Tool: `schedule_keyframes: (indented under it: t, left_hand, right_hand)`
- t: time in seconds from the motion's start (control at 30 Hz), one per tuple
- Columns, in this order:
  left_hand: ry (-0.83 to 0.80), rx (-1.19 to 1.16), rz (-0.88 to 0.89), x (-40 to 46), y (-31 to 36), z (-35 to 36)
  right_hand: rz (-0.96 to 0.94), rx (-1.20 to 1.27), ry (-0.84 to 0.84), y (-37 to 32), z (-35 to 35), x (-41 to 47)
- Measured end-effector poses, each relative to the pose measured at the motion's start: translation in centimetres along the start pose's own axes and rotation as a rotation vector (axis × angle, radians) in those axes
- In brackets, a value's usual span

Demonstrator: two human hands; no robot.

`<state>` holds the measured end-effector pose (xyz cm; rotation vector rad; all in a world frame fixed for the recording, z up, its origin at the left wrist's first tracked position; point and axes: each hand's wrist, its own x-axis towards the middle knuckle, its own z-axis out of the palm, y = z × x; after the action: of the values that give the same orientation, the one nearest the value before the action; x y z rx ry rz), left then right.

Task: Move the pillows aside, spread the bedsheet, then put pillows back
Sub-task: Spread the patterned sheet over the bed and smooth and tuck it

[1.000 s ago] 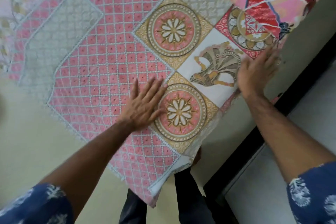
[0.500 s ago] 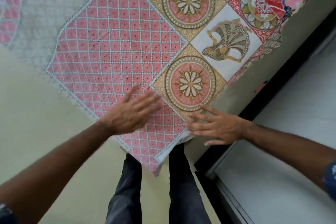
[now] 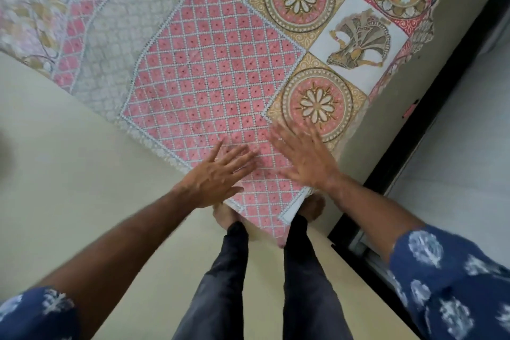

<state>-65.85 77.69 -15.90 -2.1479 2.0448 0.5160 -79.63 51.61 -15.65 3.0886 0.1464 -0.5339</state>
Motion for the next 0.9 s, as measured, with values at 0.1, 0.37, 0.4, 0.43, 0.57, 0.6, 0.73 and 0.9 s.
schedule_keyframes:
  t: [0.1,0.37,0.4,0.43,0.57,0.6,0.73,0.9]
  left_hand:
    - [-0.032,-0.024,-0.16,-2.2,-0.8,-0.1]
    - [0.019,-0.102,-0.447,-8.1,2.1,-6.6]
    - [0.021,-0.127,-0.488,-9.0,2.6,-8.0]
    - [0.024,-0.14,-0.524,-10.1,3.2,-9.4]
    - [0.074,-0.129,-0.608,-14.8,5.4,-15.3]
    - [0.108,-0.119,-0.632,-16.2,6.0,-16.9]
    - [0.219,-0.122,-0.732,-20.7,7.6,-21.9]
    - [0.322,-0.096,-0.824,-25.7,6.6,-24.8]
  right_hand:
    - [-0.136,0.006,-0.092,-2.1,1.0,-3.9]
    - [-0.089,0.089,-0.185,-5.0,-7.5,-5.2]
    - [-0.072,0.09,-0.153,-5.6,-9.2,-5.1]
    - [-0.056,0.089,-0.103,-6.3,-11.1,-5.1]
    - [-0.021,0.133,0.05,-9.2,-18.7,-5.6]
    - [-0.003,0.126,0.082,-10.1,-20.6,-6.0]
    - [0.041,0.201,0.172,-12.8,-26.8,-6.7]
    - [-0.021,0.158,0.251,-15.8,-32.5,-4.8]
